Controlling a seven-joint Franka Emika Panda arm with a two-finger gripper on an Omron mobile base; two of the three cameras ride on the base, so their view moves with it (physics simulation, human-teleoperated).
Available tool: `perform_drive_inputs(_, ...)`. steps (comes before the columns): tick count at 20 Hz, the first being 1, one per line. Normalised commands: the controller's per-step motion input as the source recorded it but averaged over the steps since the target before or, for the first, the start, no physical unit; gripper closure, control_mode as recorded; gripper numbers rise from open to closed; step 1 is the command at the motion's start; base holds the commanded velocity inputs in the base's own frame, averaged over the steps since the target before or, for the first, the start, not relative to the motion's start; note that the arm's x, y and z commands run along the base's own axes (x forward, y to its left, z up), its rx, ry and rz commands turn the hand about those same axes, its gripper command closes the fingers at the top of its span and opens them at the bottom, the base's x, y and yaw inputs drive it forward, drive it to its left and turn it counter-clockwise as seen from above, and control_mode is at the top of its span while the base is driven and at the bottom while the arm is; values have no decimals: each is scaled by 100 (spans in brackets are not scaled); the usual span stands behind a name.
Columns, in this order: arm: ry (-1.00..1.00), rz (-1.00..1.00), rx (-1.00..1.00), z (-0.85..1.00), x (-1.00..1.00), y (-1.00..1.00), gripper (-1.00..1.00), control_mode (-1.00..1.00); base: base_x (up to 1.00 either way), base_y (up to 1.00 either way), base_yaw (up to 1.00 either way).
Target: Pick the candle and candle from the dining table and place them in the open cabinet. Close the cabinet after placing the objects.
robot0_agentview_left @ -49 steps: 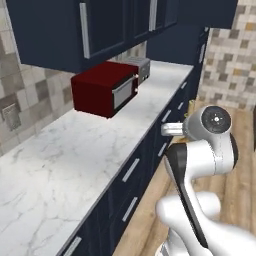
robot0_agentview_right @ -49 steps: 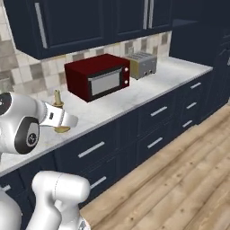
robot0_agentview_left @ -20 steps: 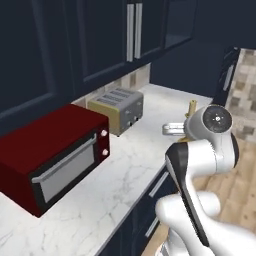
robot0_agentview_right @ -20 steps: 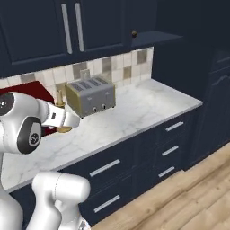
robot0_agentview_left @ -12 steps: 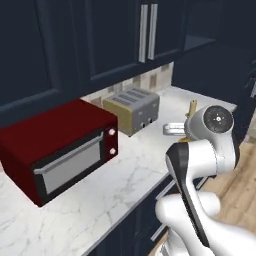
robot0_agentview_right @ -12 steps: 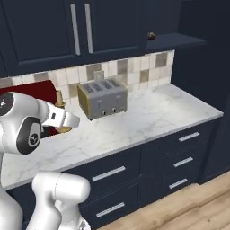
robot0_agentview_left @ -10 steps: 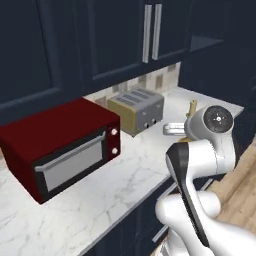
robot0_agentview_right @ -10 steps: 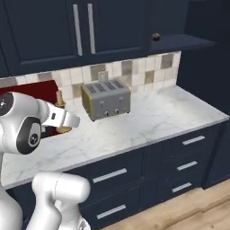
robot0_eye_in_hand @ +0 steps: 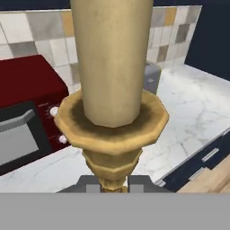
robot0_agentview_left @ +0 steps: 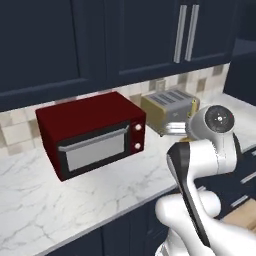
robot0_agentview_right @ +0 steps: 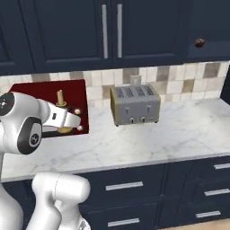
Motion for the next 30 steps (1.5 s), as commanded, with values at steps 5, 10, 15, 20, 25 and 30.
perform_drive_inputs(5, 0, 0, 0, 0, 0, 0, 100, 100, 10, -32, 45)
perform_drive_inputs(10, 0, 0, 0, 0, 0, 0, 100, 100, 4, -41, 39)
perform_drive_inputs(15, 0, 0, 0, 0, 0, 0, 100, 100, 0, -68, 28)
perform_drive_inputs(20, 0, 0, 0, 0, 0, 0, 100, 100, 0, -71, 28)
perform_drive_inputs(25, 0, 0, 0, 0, 0, 0, 100, 100, 0, -59, 25)
perform_drive_inputs(30, 0, 0, 0, 0, 0, 0, 100, 100, -1, -58, 10)
